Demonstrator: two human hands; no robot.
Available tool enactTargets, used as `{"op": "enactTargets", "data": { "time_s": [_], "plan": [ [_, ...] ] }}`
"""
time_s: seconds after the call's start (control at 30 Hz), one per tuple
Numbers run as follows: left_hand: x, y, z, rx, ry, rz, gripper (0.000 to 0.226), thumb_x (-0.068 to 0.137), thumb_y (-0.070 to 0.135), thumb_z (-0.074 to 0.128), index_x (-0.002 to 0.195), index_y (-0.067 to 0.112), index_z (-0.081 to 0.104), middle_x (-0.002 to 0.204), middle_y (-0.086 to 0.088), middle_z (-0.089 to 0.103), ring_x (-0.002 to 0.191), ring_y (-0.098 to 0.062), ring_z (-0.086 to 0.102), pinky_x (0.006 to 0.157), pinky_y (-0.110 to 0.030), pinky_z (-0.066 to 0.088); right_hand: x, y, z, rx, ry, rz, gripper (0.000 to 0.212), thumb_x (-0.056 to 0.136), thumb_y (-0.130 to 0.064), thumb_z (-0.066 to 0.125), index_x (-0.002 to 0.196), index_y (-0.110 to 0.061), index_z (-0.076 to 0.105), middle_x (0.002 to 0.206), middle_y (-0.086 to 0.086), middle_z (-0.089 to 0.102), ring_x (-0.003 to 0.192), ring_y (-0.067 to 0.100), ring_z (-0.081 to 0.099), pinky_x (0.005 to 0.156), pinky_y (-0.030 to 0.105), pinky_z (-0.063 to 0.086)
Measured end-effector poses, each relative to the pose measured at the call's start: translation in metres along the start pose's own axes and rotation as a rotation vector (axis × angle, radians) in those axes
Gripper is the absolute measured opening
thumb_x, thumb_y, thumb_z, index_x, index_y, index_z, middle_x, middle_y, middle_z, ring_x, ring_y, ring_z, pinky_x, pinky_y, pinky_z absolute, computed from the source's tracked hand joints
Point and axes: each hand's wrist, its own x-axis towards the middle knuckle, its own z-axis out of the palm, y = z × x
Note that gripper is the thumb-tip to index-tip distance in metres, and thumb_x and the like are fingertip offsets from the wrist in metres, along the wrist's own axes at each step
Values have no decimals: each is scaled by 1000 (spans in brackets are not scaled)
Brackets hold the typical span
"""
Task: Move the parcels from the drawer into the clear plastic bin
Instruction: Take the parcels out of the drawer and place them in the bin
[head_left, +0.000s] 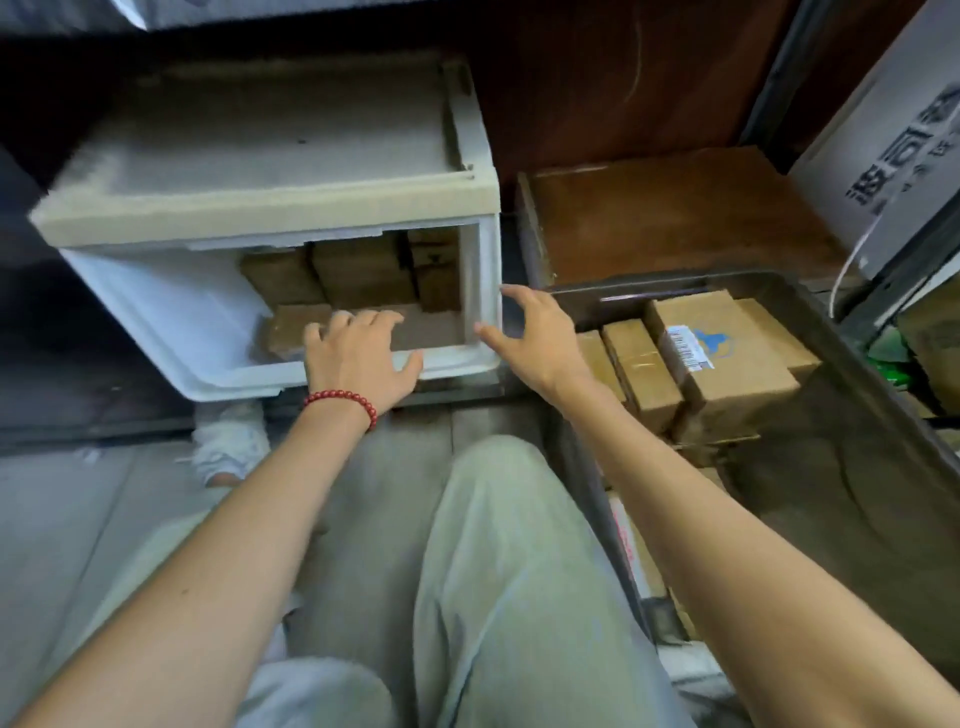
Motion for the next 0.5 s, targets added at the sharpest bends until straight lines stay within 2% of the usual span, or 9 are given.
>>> {"op": "enactTargets", "data": {
  "time_s": [0.23,0.33,0.5],
  "plan": [
    [-30,-93,6,55,-56,-183,46,85,52,52,123,28,55,123,1,60,114,-26,49,90,-40,33,14,-79,96,-107,-159,-122,61,91,-44,59,144,-21,39,148,5,39,133,25,39,104,40,40],
    [-34,-121,22,72,-138,-254,47,86,51,50,126,26,53,122,-1,59,115,-26,49,89,-40,34,16,-76,126,-181,-196,-103,59,92,-44,57,143,-20,40,145,6,41,132,27,38,101,39,41],
    [-4,-144,39,66,-128,-270,42,88,46,49,120,20,56,113,-6,61,107,-29,54,84,-40,36,41,-67,163,-313,-283,-92,62,89,-48,60,141,-21,42,140,6,43,125,27,44,96,38,45]
  ]
}}
